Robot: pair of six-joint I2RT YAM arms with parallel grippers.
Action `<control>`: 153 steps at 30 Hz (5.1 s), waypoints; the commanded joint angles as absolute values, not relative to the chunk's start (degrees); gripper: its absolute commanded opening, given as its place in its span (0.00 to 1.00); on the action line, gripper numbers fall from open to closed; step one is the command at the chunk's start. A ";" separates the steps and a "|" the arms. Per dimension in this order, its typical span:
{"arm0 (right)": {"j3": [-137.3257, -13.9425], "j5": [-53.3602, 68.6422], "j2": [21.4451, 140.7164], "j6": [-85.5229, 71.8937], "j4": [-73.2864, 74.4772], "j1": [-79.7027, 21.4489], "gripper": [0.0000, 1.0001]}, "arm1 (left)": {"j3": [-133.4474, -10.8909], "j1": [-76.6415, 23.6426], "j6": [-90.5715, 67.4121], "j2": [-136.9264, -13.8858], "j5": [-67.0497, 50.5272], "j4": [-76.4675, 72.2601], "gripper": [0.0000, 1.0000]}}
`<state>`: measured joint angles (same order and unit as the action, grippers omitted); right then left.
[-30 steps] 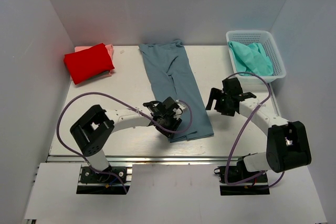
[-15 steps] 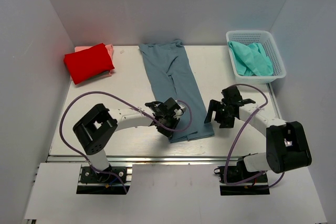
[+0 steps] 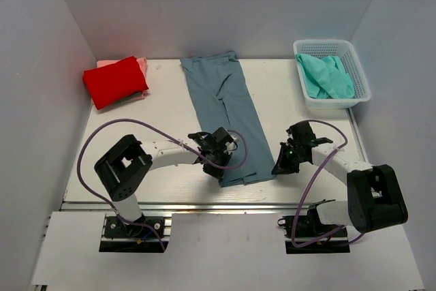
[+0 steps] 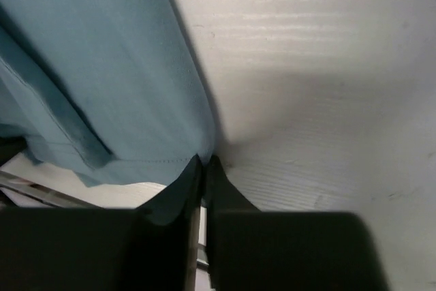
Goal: Fold and stack the t-shirts
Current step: Grab the bottom of the folded rectangular tshirt with both arms, then fold the folded rectangular tshirt in 1/3 of the way, then grab one side of the 2/3 rectangular tshirt with both arms, then fold the long partially folded tshirt into a neat square
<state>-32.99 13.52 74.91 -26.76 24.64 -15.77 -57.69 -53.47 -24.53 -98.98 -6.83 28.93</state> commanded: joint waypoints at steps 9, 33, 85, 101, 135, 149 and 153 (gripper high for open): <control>-39.98 18.11 71.28 -25.13 22.15 -15.82 0.00 | -57.73 -52.82 -23.29 -90.53 -5.72 33.31 0.00; -65.73 20.04 91.91 -32.43 4.75 -15.91 0.00 | -85.51 -37.18 -18.72 -103.88 7.03 38.23 0.00; -92.21 24.79 114.90 -28.48 2.73 -15.73 0.90 | -105.05 -22.15 -11.60 -119.45 -2.35 37.00 1.00; -68.91 24.43 105.73 -22.76 7.74 -14.33 0.90 | -73.31 -25.05 -17.49 -105.74 -11.25 28.92 1.00; -47.14 20.29 90.30 -21.01 -5.10 -14.15 0.00 | -62.69 -29.79 -17.76 -92.93 -21.06 18.99 0.00; -42.63 22.07 52.31 -15.92 13.44 -13.89 0.00 | -55.11 -30.32 -17.05 -68.56 -34.89 24.00 0.00; -45.08 20.74 49.92 -15.73 12.83 -13.97 0.00 | -55.72 -30.32 -18.54 -65.66 -34.90 23.38 0.00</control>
<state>-41.39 22.17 50.78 -17.56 12.08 -14.04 -55.05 -30.30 -17.50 -68.51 -32.45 24.73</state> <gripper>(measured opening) 0.023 0.025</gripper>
